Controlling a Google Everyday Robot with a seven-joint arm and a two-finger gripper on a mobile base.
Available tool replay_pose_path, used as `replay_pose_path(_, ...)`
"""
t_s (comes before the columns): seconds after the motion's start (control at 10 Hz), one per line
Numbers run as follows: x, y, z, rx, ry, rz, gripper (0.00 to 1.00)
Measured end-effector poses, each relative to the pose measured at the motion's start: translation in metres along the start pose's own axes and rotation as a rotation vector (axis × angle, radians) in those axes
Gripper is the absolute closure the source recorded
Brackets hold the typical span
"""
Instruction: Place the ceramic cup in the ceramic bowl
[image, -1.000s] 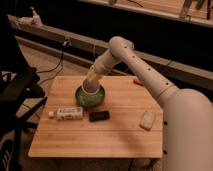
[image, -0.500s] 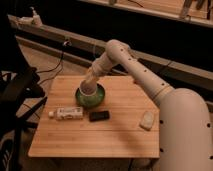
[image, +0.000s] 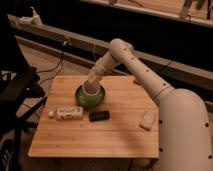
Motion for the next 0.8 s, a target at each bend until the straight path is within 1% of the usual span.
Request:
replay_pose_path(0.1,-0.003,-0.003,0.003,0.0,-0.004,0.0,0.76)
replay_pose_path(0.3,-0.006,-0.006,0.007,-0.002,0.002,-0.006,0.9)
replay_pose_path(0.4,-0.004,-0.004,0.009,-0.006,0.011,-0.008,0.96)
replay_pose_path(0.5,0.0,-0.005,0.012,-0.006,0.014,-0.004,0.97)
replay_pose_path(0.6,0.0,-0.006,0.016,-0.012,0.013,-0.001,0.93)
replay_pose_path(0.8,0.002,-0.007,0.026,-0.028,0.012,0.006,0.73)
